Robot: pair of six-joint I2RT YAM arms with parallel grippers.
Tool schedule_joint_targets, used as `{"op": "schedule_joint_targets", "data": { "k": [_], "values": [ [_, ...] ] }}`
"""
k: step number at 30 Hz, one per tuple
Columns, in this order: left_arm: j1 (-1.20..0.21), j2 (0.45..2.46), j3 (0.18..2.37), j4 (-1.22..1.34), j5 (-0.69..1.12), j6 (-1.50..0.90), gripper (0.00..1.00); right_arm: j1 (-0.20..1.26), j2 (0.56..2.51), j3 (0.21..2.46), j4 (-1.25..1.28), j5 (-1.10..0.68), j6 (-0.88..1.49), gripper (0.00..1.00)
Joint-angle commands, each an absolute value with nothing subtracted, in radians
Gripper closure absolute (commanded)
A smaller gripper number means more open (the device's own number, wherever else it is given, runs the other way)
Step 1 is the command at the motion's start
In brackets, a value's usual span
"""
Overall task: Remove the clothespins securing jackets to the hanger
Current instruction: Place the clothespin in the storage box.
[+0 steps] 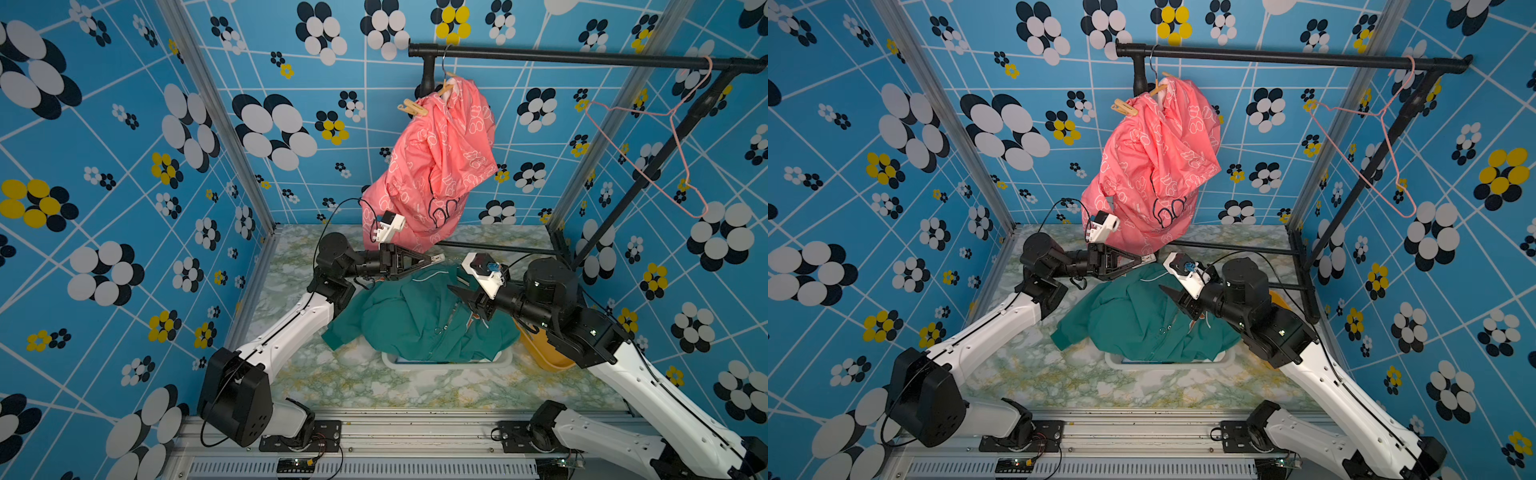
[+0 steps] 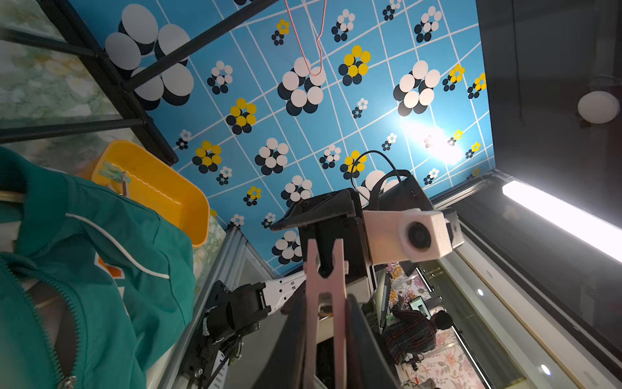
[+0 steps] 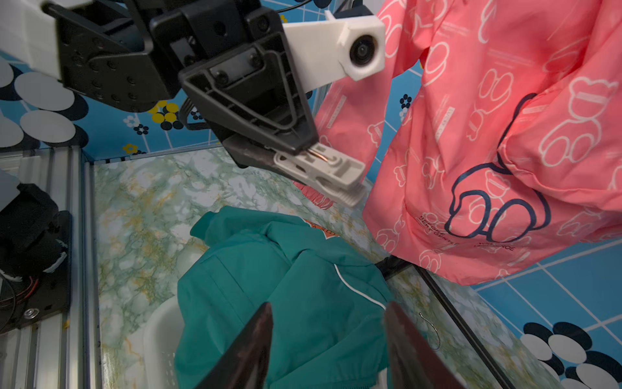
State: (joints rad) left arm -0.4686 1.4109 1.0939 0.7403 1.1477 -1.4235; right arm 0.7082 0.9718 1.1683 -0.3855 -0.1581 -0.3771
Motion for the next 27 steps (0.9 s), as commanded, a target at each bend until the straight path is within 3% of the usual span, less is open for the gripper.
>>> {"op": "schedule_joint_targets", "data": {
  "k": [1, 10, 20, 27],
  "values": [
    [-0.491, 1.386, 1.105, 0.714, 1.196, -1.437, 1.0, 0.717, 0.953, 1.218, -0.384, -0.213, -0.442, 0.44],
    [-0.546, 1.367, 1.195, 0.355, 1.223, -1.186, 1.0, 0.718, 0.993, 1.252, -0.396, -0.286, -0.451, 0.47],
    [-0.564, 1.353, 1.224, 0.25, 1.21, -1.098, 1.0, 0.719, 1.04, 1.269, -0.4, -0.324, -0.43, 0.52],
    [-0.568, 1.358, 1.235, 0.161, 1.187, -1.037, 1.0, 0.719, 1.038, 1.261, -0.377, -0.331, -0.42, 0.73]
  ]
}}
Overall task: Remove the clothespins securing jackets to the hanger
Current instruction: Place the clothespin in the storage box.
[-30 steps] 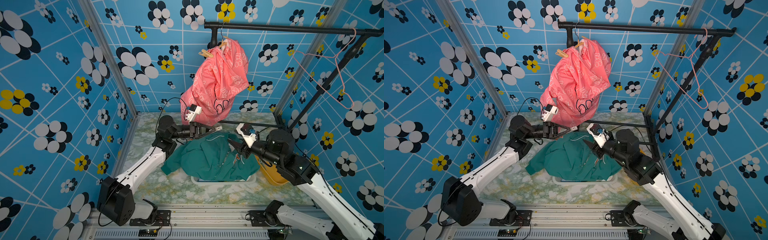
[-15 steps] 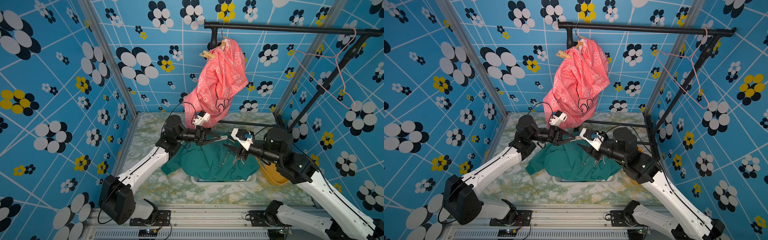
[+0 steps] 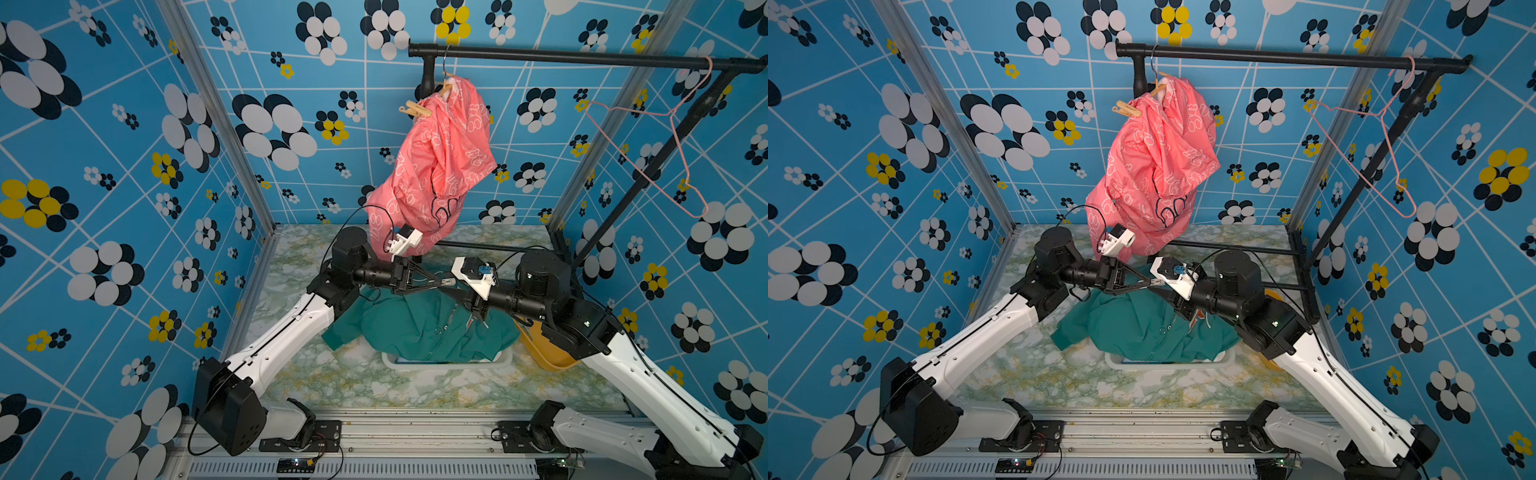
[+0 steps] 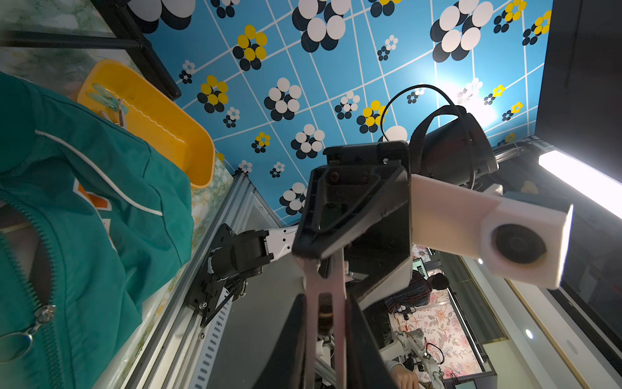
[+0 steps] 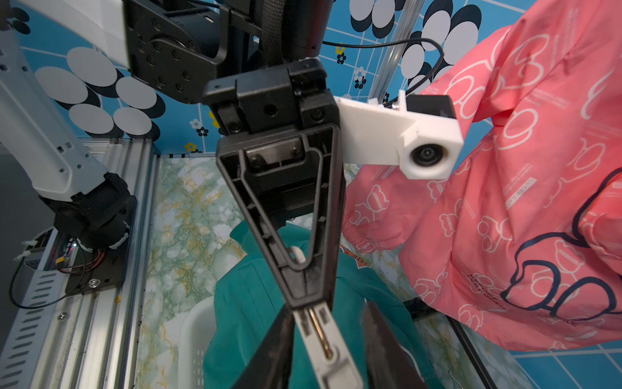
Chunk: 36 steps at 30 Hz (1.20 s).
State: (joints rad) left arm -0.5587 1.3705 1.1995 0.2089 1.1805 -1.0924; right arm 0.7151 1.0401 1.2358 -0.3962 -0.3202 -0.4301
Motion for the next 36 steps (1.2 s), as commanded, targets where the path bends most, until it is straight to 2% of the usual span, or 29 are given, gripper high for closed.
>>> {"op": "schedule_joint_targets", "data": {
  "k": [1, 9, 13, 14, 15, 18, 22, 27, 32, 36],
  "values": [
    [-0.569, 1.356, 1.238, 0.164, 1.187, -1.038, 1.0, 0.719, 1.041, 1.262, -0.38, -0.329, -0.418, 0.75],
    [-0.569, 1.349, 1.245, 0.155, 1.182, -1.035, 1.0, 0.72, 1.062, 1.262, -0.37, -0.286, -0.4, 0.91],
    [-0.564, 1.34, 1.244, 0.101, 1.157, -0.988, 0.61, 0.721, 1.056, 1.257, -0.354, -0.236, -0.386, 0.93],
    [-0.559, 1.335, 1.246, 0.084, 1.149, -0.968, 0.31, 0.72, 1.055, 1.256, -0.353, -0.218, -0.383, 0.93],
    [-0.552, 1.326, 1.248, 0.058, 1.136, -0.94, 0.14, 0.72, 1.056, 1.254, -0.355, -0.192, -0.379, 0.93],
    [-0.535, 1.289, 1.261, -0.063, 1.041, -0.812, 0.0, 0.72, 1.055, 1.243, -0.369, -0.09, -0.368, 0.93],
    [-0.542, 1.214, 1.271, -0.253, 0.742, -0.593, 0.01, 0.716, 1.046, 1.215, -0.372, 0.12, -0.339, 0.94],
    [-0.566, 1.128, 1.184, -0.164, 0.502, -0.524, 0.0, 0.647, 1.03, 1.179, -0.385, 0.287, -0.254, 0.94],
    [-0.661, 1.268, 1.285, -0.294, 0.35, -0.351, 0.08, 0.521, 1.053, 1.152, -0.428, 0.366, -0.126, 0.94],
    [-0.746, 1.436, 1.4, -0.382, 0.171, -0.195, 0.09, 0.363, 1.093, 1.124, -0.48, 0.37, 0.019, 0.94]
  ]
}}
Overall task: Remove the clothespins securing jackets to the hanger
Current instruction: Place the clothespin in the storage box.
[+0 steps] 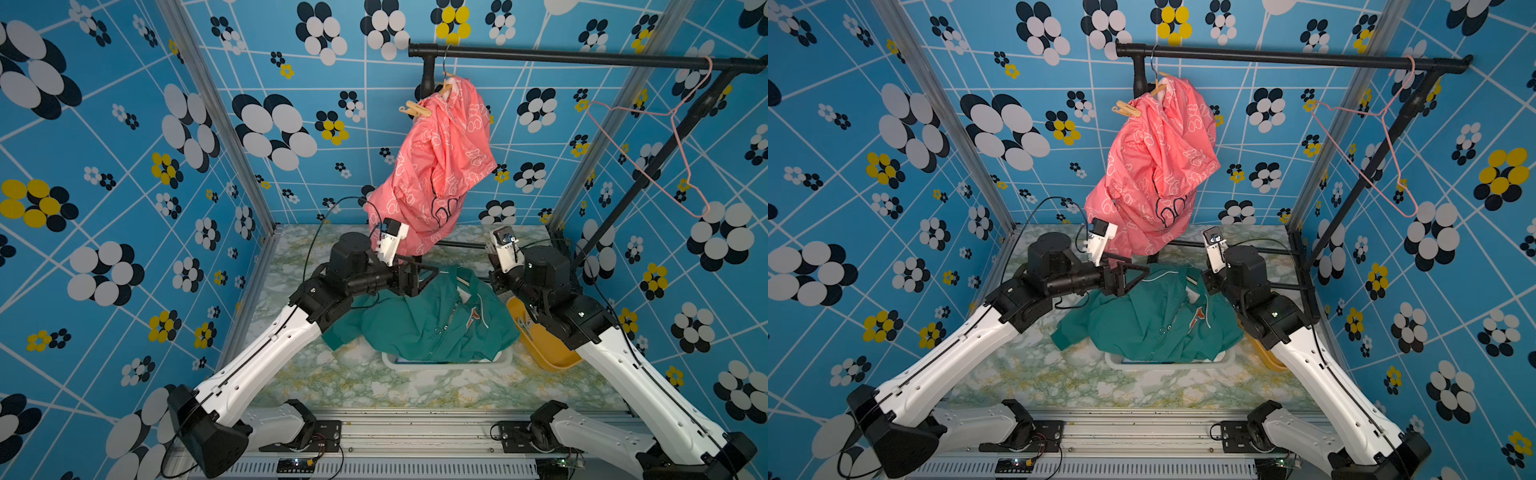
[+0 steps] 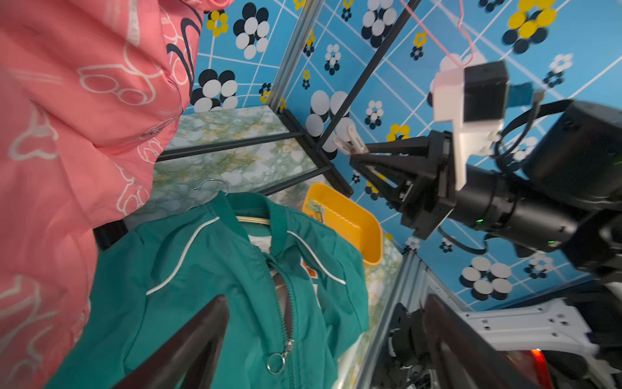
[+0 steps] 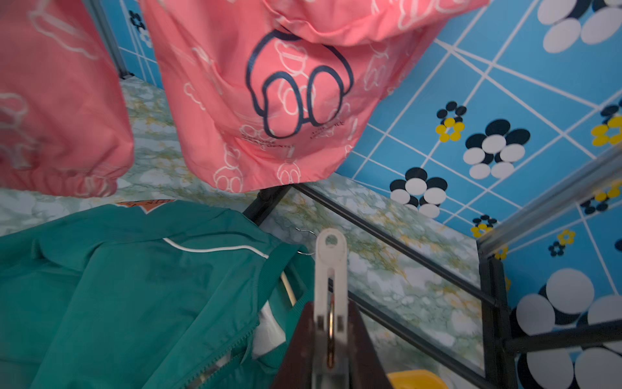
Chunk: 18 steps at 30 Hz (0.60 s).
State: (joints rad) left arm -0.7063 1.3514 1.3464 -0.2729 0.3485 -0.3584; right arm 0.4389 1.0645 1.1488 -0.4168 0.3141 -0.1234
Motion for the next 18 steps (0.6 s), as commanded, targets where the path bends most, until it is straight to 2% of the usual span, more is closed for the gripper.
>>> {"op": "schedule_joint_targets", "data": {
  "k": [1, 5, 8, 16, 18],
  "values": [
    [-0.765, 1.475, 1.424, -0.389, 0.142, -0.169, 0.08, 0.307, 1.111, 1.112, -0.497, 0.35, 0.056, 0.94],
    [-0.792, 1.562, 1.453, -0.348, 0.108, -0.119, 0.07, 0.062, 1.229, 1.05, -0.524, 0.209, 0.175, 0.96],
    [-0.793, 1.609, 1.457, -0.306, 0.066, -0.09, 0.04, -0.027, 1.315, 1.016, -0.531, 0.178, 0.239, 0.97],
    [-0.794, 1.676, 1.483, -0.323, 0.033, -0.068, 0.03, -0.067, 1.523, 1.002, -0.553, 0.189, 0.287, 0.97],
    [-0.795, 1.669, 1.472, -0.316, 0.028, -0.063, 0.02, -0.069, 1.544, 1.004, -0.557, 0.196, 0.289, 0.93]
  ]
}}
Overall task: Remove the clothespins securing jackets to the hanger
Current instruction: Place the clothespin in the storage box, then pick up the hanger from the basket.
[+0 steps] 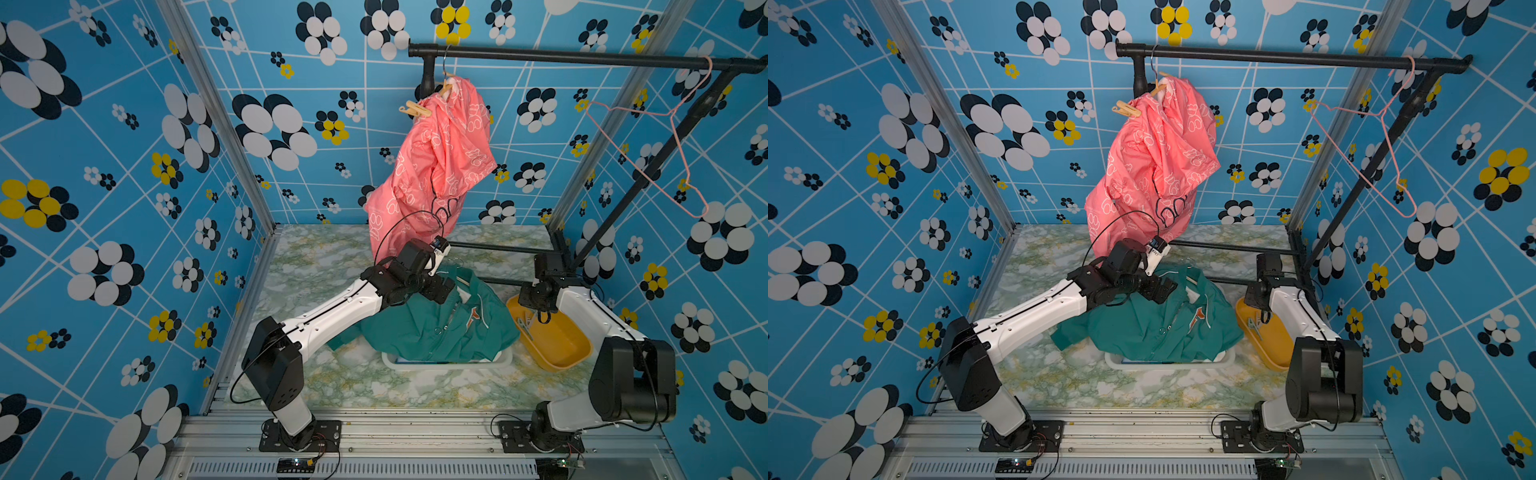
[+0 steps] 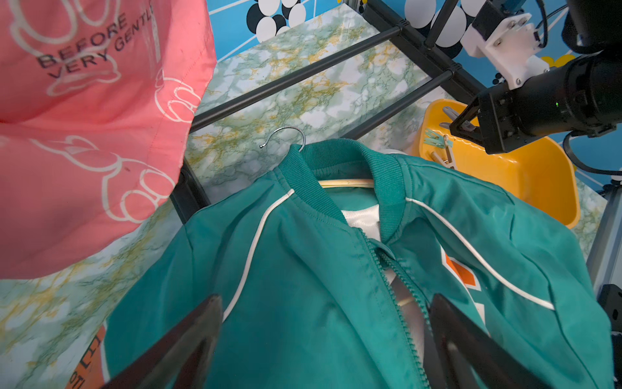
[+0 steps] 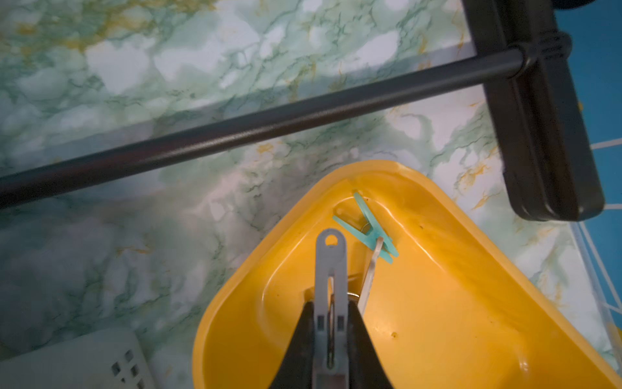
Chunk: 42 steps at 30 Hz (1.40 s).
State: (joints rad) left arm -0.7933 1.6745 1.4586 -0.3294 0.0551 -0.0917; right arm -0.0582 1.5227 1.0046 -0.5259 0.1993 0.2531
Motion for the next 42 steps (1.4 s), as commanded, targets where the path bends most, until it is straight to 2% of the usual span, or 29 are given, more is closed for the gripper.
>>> {"op": "schedule_joint_targets", "data": {
  "k": [1, 2, 3, 5, 7, 13, 19, 25, 35, 39, 42],
  "values": [
    [-0.795, 1.664, 1.468, -0.317, 0.028, -0.06, 0.02, -0.07, 1.552, 1.011, -0.564, 0.205, 0.292, 0.79],
    [-0.795, 1.662, 1.467, -0.318, 0.028, -0.057, 0.02, -0.071, 1.555, 1.022, -0.576, 0.217, 0.295, 0.61],
    [-0.795, 1.66, 1.465, -0.319, 0.027, -0.055, 0.02, -0.07, 1.553, 1.031, -0.584, 0.227, 0.299, 0.55],
    [-0.794, 1.659, 1.463, -0.322, 0.024, -0.054, 0.01, -0.069, 1.529, 1.051, -0.598, 0.232, 0.305, 0.45],
    [-0.794, 1.659, 1.462, -0.325, 0.022, -0.052, 0.01, -0.069, 1.474, 1.058, -0.581, 0.179, 0.29, 0.43],
    [-0.795, 1.661, 1.461, -0.317, 0.034, -0.052, 0.01, 0.005, 1.242, 1.032, -0.401, -0.168, 0.118, 0.44],
    [-0.795, 1.645, 1.456, -0.304, 0.041, -0.054, 0.01, 0.107, 1.313, 1.106, -0.436, -0.271, 0.016, 0.43],
    [-0.795, 1.604, 1.421, -0.296, 0.026, -0.052, 0.01, 0.207, 1.441, 1.121, -0.448, -0.228, -0.058, 0.43],
    [-0.795, 1.599, 1.42, -0.298, 0.024, -0.055, 0.01, 0.265, 1.579, 1.161, -0.477, -0.129, -0.107, 0.47],
    [-0.795, 1.6, 1.421, -0.301, 0.023, -0.054, 0.01, 0.272, 1.644, 1.179, -0.477, -0.077, -0.107, 0.52],
    [-0.795, 1.601, 1.418, -0.306, 0.019, -0.054, 0.01, 0.287, 1.681, 1.194, -0.479, -0.038, -0.107, 0.61]
  ]
}}
